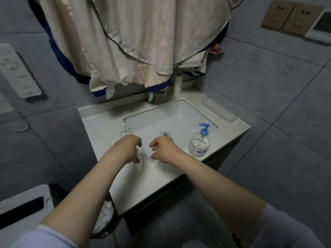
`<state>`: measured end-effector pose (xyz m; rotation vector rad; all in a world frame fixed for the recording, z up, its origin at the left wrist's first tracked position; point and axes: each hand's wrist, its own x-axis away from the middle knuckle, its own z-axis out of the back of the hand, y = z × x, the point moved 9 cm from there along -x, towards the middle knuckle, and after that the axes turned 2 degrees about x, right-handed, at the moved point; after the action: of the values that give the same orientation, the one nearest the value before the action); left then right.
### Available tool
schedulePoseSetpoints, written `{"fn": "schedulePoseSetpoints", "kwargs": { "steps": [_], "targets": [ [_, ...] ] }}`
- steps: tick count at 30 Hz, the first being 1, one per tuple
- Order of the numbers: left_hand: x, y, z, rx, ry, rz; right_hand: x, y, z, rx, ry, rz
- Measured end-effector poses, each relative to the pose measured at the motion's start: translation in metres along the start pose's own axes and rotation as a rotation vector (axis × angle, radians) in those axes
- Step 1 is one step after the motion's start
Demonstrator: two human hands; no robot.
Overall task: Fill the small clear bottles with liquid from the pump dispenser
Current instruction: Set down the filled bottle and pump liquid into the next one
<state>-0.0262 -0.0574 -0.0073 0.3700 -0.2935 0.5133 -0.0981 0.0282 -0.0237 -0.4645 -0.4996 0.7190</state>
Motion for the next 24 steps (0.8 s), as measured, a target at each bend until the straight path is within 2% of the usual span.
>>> {"fn": "schedulePoseSetpoints", "kwargs": {
  "steps": [3, 7, 14, 18, 24],
  "targets": [
    [-0.003, 0.003, -0.005, 0.026, 0.003, -0.041, 0.002, 0.005, -0.028, 0.125, -0.126, -0.057],
    [-0.008, 0.000, -0.010, 0.022, 0.004, -0.048, 0.006, 0.008, -0.061, 0.127, -0.201, -0.044],
    [-0.011, -0.003, -0.008, 0.059, -0.009, -0.072, -0.008, 0.010, -0.088, -0.177, -0.054, 0.005],
    [-0.011, 0.004, 0.011, 0.106, 0.013, -0.122, -0.013, 0.006, -0.070, -0.301, 0.104, 0.037],
    [-0.013, 0.016, 0.044, 0.125, 0.116, -0.182, -0.017, 0.006, -0.039, -0.489, 0.189, 0.082]
  ]
}}
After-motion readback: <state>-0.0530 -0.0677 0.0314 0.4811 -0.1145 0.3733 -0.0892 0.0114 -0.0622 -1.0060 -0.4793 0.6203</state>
